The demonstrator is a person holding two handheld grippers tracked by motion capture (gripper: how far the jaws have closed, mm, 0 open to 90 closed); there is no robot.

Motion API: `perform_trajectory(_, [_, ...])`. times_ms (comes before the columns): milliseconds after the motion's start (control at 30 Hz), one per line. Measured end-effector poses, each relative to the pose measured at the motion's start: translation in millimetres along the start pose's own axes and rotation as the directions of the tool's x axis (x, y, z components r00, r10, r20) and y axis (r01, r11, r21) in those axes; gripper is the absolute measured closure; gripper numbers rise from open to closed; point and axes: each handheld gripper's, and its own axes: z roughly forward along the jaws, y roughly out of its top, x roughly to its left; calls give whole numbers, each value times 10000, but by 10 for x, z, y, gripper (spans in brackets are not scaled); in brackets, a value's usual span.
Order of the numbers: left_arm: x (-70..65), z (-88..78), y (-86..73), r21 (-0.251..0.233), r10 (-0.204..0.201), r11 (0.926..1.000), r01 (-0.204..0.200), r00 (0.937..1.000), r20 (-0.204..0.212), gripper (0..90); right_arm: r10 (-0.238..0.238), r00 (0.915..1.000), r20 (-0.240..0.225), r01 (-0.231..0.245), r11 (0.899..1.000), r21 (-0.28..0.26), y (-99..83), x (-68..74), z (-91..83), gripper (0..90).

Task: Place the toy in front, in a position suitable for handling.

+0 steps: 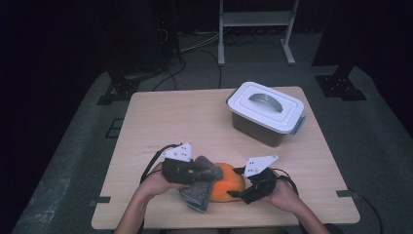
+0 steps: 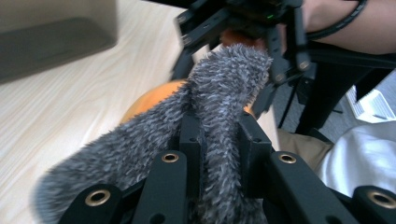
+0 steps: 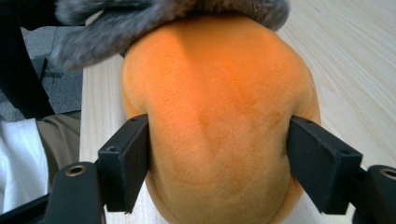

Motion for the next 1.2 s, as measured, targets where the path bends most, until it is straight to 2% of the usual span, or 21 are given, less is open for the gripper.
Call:
perform_trajectory(100, [-1, 53, -23, 193, 36, 9998, -37, 10000, 40, 753, -70, 10000, -21, 71, 9999, 85, 3, -1, -4, 222])
perform_trajectory(300, [83, -53, -173, 275, -397, 9988, 399, 9992, -71, 753, 371, 9989, -294, -377, 9991, -218, 12, -60, -70, 180])
perform_trajectory(400, [145, -136, -269, 168, -793, 9967, 797, 9966, -244, 753, 573, 9981, -225, -576, 9983, -102, -24, -91, -81, 175])
perform_trajectory(433, [168, -167, -302, 112, -957, 9953, 961, 9950, -292, 753, 602, 9979, -218, -604, 9981, -73, -40, -99, -76, 174])
perform_trajectory(600, [179, -183, -332, 66, -1052, 9944, 1054, 9941, -270, 753, 769, 9964, -349, -769, 9970, -7, -36, -104, 40, 174])
perform_trajectory(700, [155, -190, -282, 71, -945, 9955, 949, 9947, -396, 753, 699, 9973, -208, -700, 9975, -19, -9, -95, 49, 296])
perform_trajectory(800, [78, -193, -145, 182, -419, 9989, 430, 9976, -556, 753, 486, 9988, -36, -487, 9987, -156, 17, -78, -19, 399])
perform_trajectory(833, [44, -187, -90, 320, -150, 9993, 170, 9979, -626, 753, 346, 9994, 101, -344, 9993, -165, 35, -61, -39, 420])
perform_trajectory(900, [-19, -164, 5, 275, 135, 9996, -118, 9979, -631, 753, 81, 9995, 301, -77, 9999, -150, 65, -40, -65, 434])
perform_trajectory(1033, [-133, -77, 192, 26, 688, 9976, -688, 9972, -279, 753, -485, 9973, 550, 494, 9986, -161, 149, 39, -92, 451])
perform_trajectory(1100, [-146, -35, 214, 188, 831, 9964, -827, 9963, -233, 753, -724, 9959, 536, 730, 9973, -83, 162, 72, -78, 457])
perform_trajectory(1200, [-79, -25, 134, 48, 471, 9989, -471, 9989, -81, 753, -646, 9968, 477, 646, 9979, 20, 125, 40, -74, 471])
